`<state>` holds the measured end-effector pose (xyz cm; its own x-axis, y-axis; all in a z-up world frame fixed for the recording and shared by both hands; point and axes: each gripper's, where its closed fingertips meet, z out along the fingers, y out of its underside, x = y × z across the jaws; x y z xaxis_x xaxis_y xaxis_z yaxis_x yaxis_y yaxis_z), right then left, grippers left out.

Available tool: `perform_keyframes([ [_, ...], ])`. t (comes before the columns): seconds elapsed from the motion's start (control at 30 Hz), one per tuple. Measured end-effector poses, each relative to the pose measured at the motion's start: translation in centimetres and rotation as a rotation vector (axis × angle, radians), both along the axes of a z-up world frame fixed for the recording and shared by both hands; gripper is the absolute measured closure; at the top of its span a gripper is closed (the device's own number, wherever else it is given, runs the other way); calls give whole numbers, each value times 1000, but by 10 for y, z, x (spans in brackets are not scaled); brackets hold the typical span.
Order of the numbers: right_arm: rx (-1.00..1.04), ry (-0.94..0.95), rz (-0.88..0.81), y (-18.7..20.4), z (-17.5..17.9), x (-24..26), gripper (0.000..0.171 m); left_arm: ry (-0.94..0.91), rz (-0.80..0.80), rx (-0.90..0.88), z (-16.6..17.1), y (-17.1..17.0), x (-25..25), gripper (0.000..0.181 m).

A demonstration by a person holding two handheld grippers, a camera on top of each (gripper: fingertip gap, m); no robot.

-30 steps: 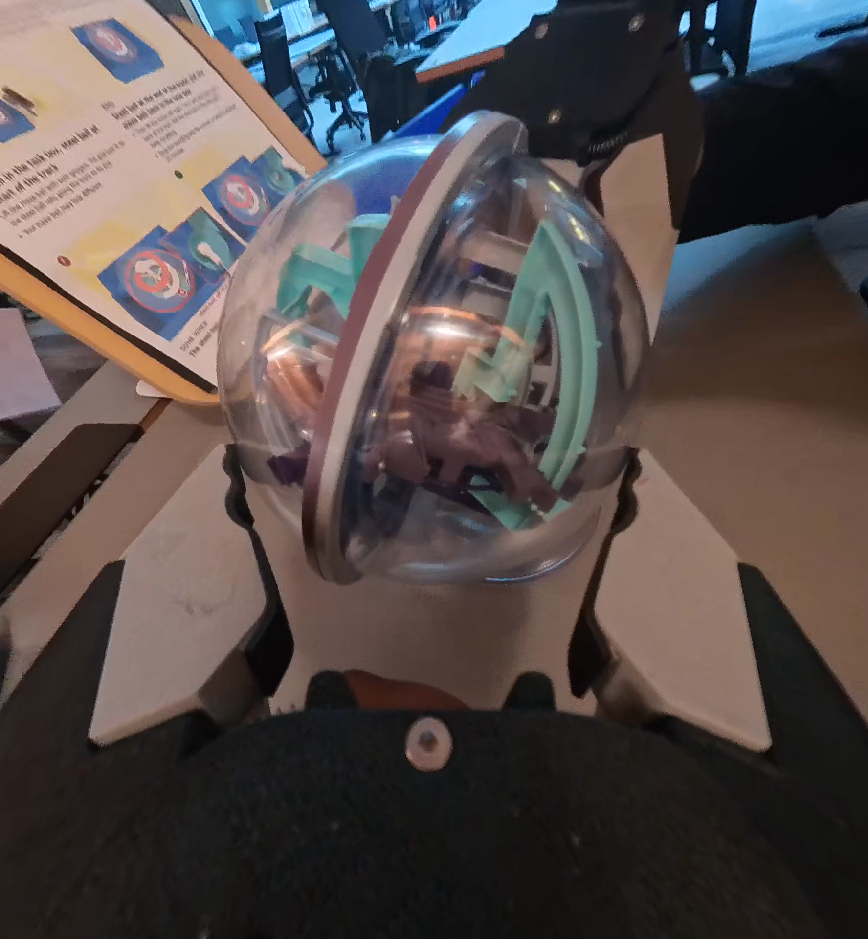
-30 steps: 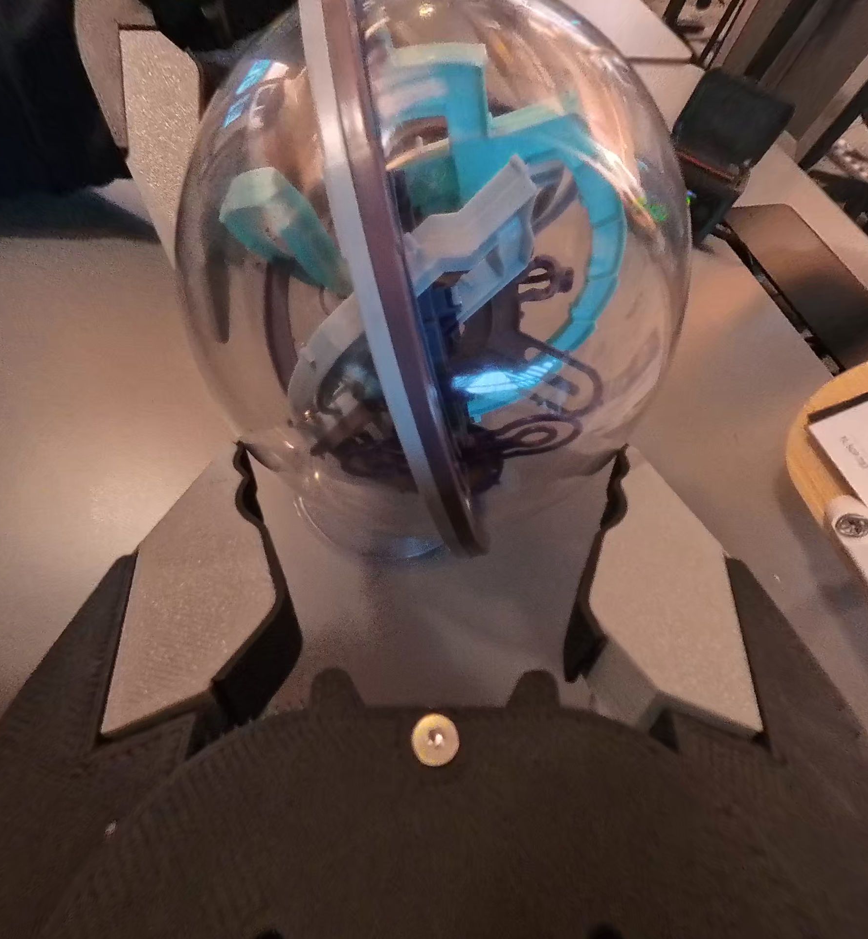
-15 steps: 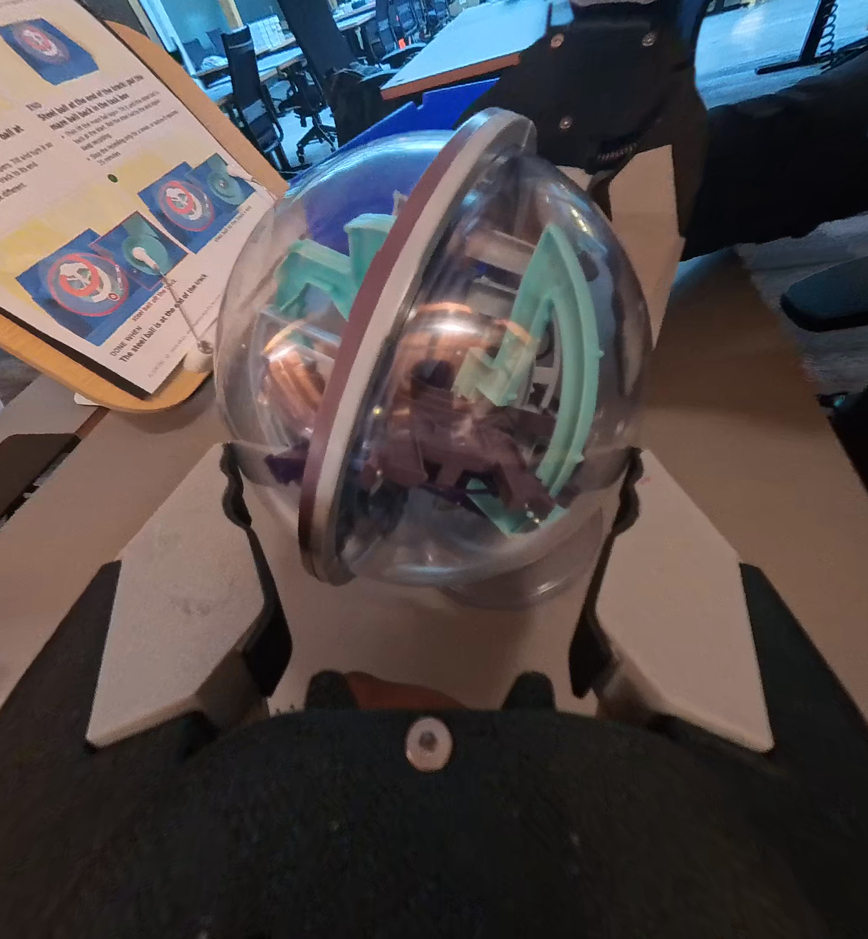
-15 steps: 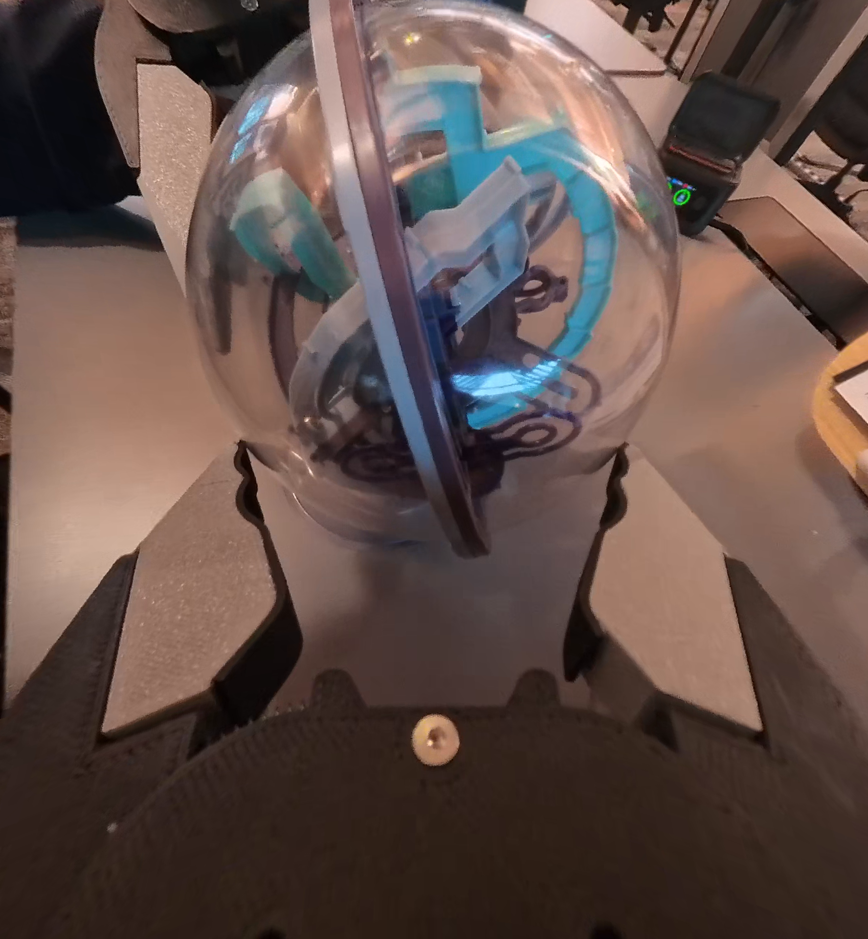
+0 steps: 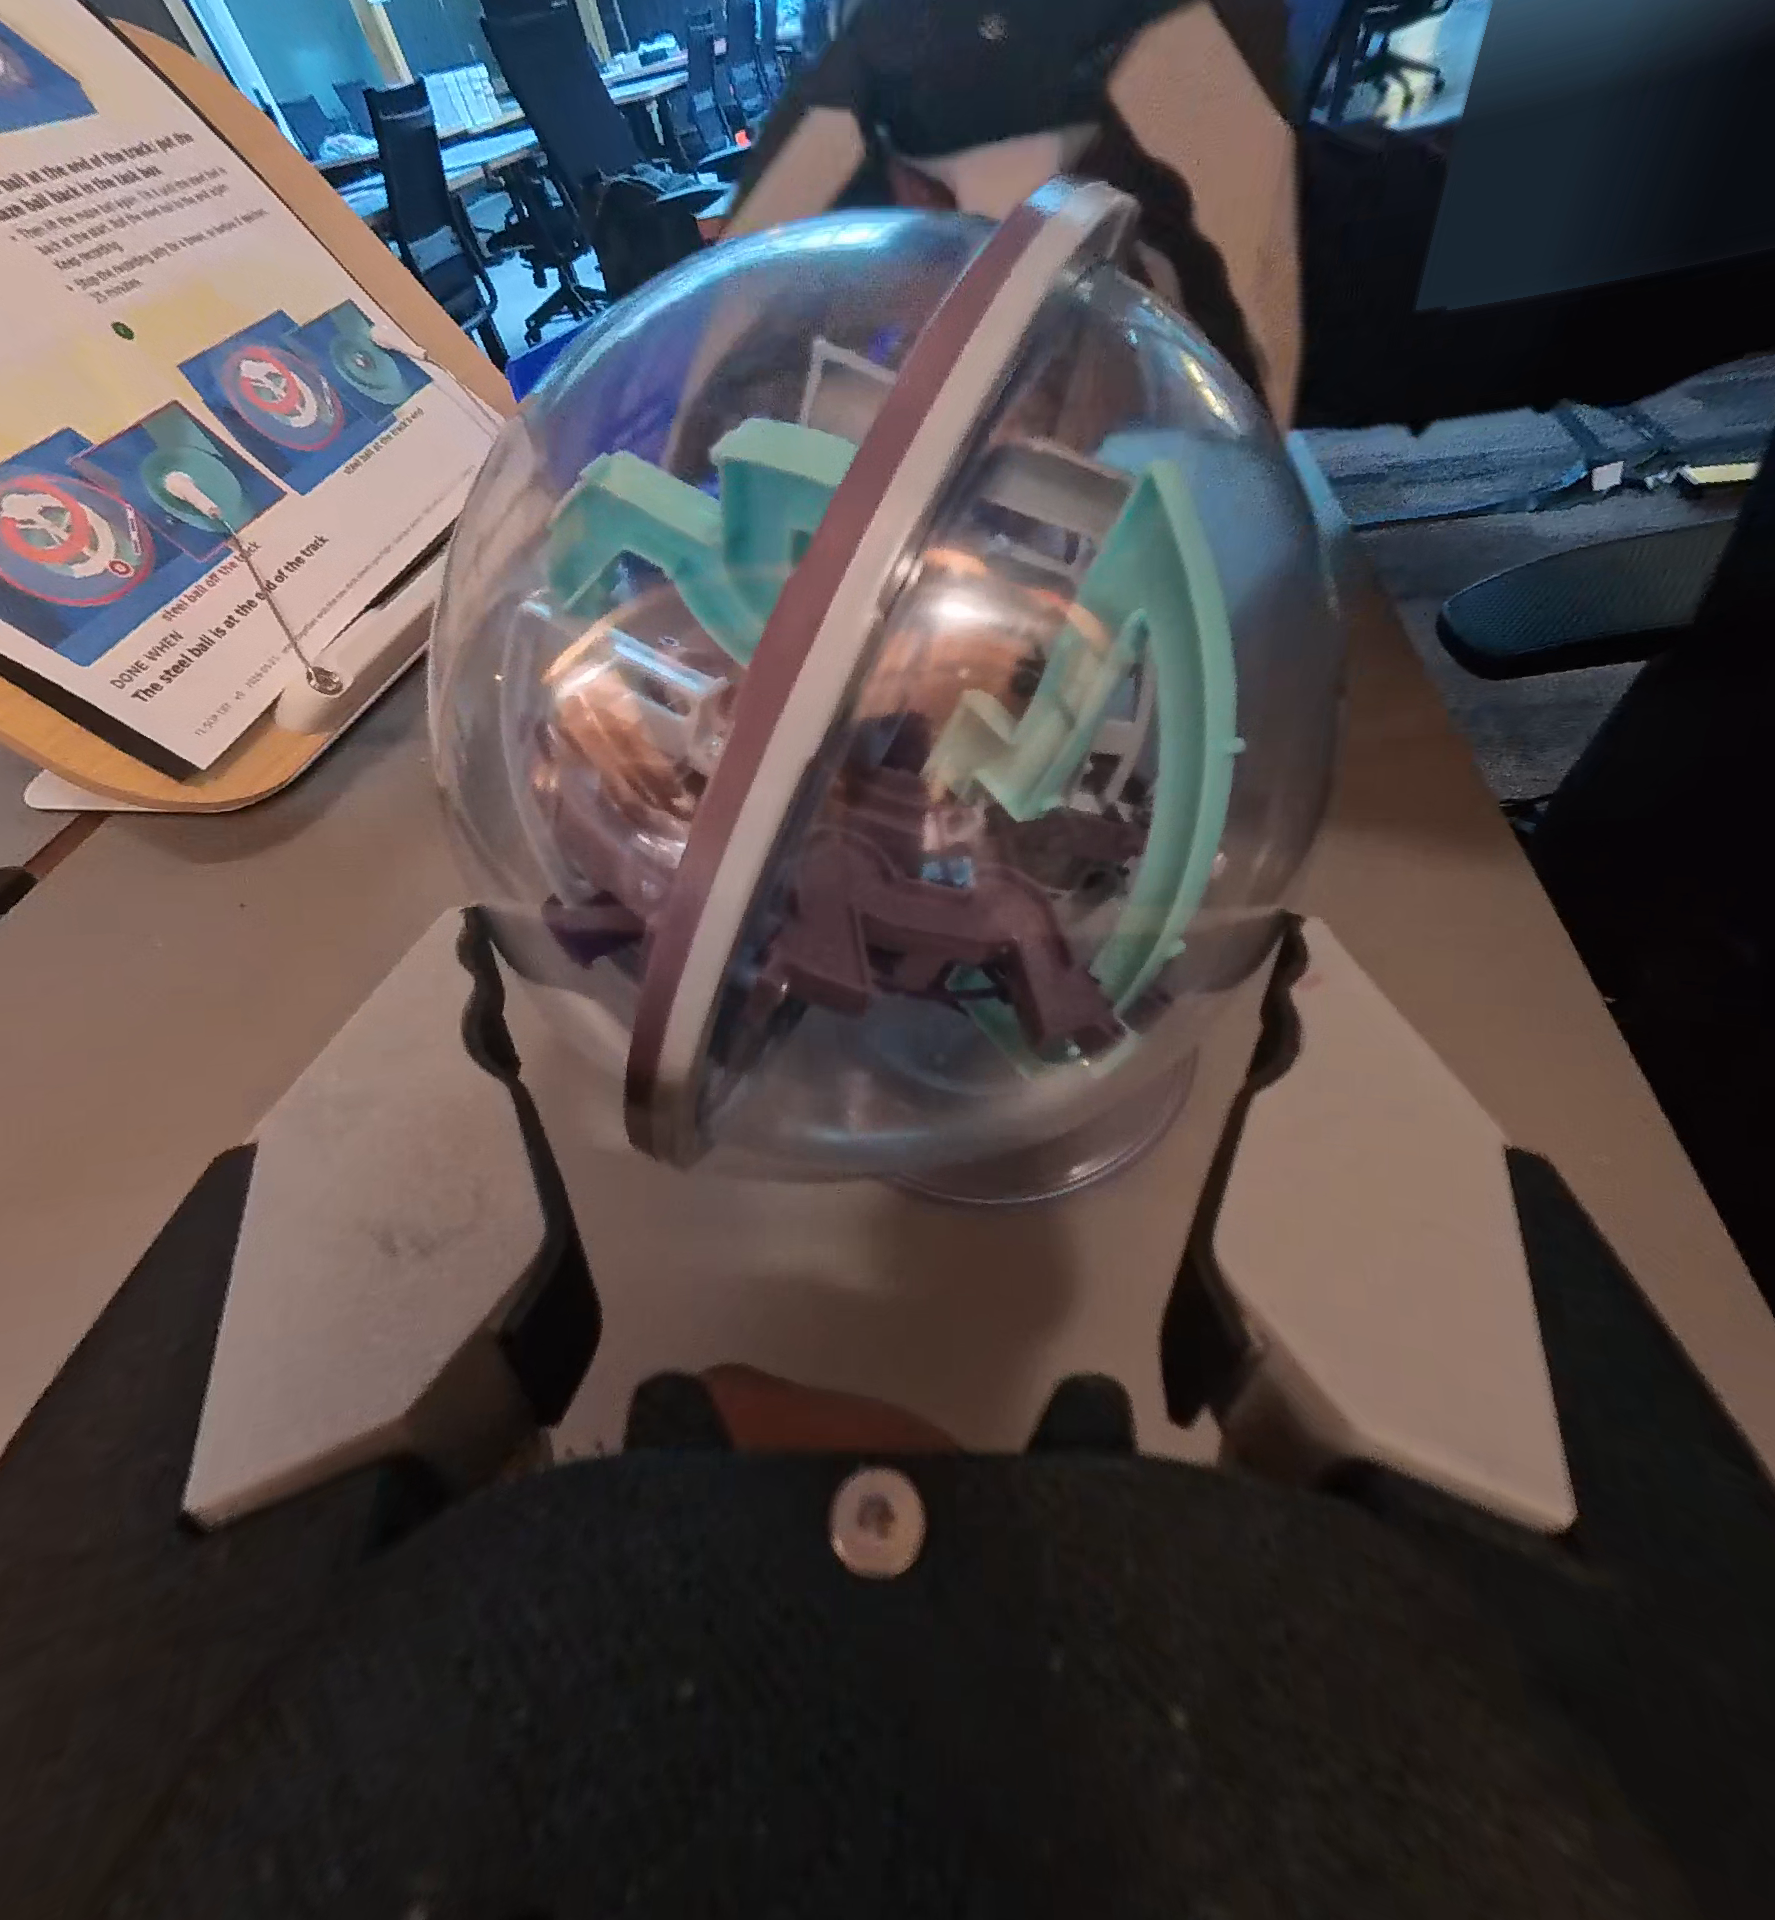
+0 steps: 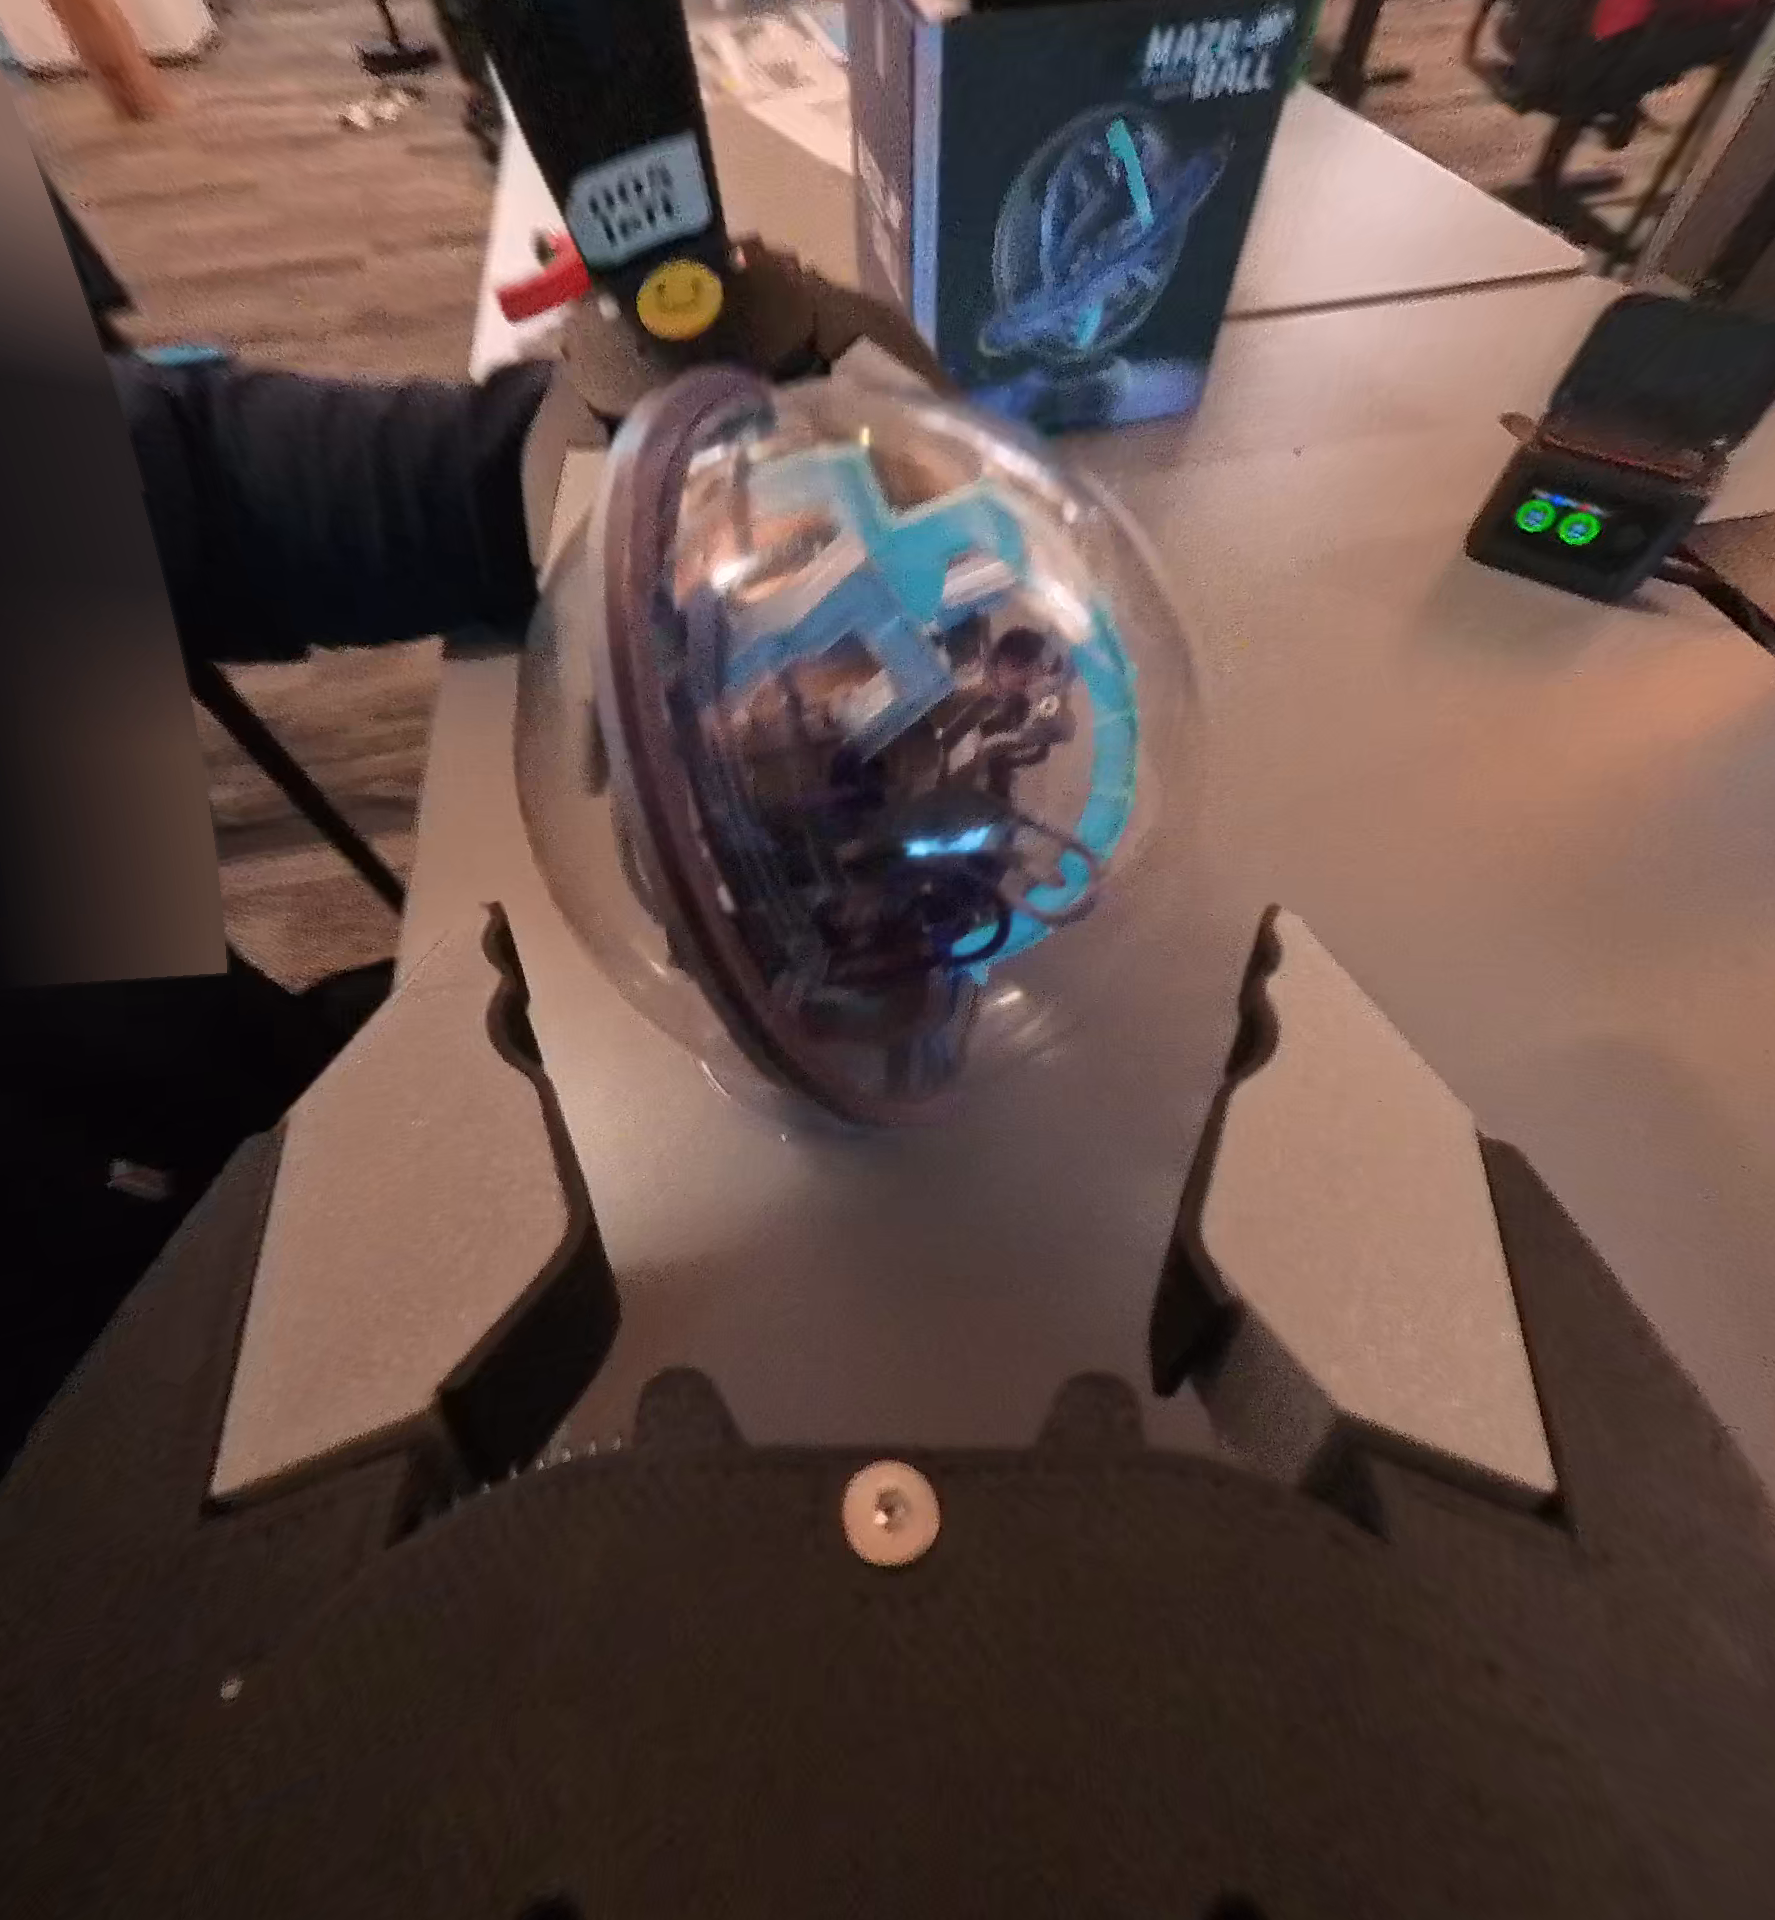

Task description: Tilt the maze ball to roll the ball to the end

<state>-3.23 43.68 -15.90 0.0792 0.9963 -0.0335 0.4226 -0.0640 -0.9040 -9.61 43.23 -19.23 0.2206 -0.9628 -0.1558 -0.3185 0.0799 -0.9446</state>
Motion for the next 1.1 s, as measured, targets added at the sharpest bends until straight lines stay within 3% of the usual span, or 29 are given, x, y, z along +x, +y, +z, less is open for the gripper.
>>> perform_keyframes([
  [0.2, -316, -7, 261, 3, 22, -19, 37, 1, -13, 0, 0, -1, 0, 43],
  [0.33, -359, -78, 347, 5, 2, -33, 33, 15, 24, 6, -1, -3, -1, 46],
  [0.6, -387, -17, 308, 7, -6, -36, 29, -12, 348, -57, -10, -5, -26, 52],
  [0.7, -381, -25, 300, 7, -7, -35, 30, -57, 414, -218, -19, -15, -33, 71],
  [0.77, -391, -35, 300, 7, -8, -34, 30, -57, 398, -312, -27, -29, -24, 71],
  [0.9, -447, -120, 322, 6, -15, -34, 24, -6, 387, -261, -31, -36, -3, 57],
  [1.0, -469, -195, 369, 6, -20, -31, 22, -33, 460, -300, -31, -19, -4, 74],
  [1.1, -482, -268, 403, 7, -22, -26, 22, -25, 459, -313, -33, -18, 0, 71],
])
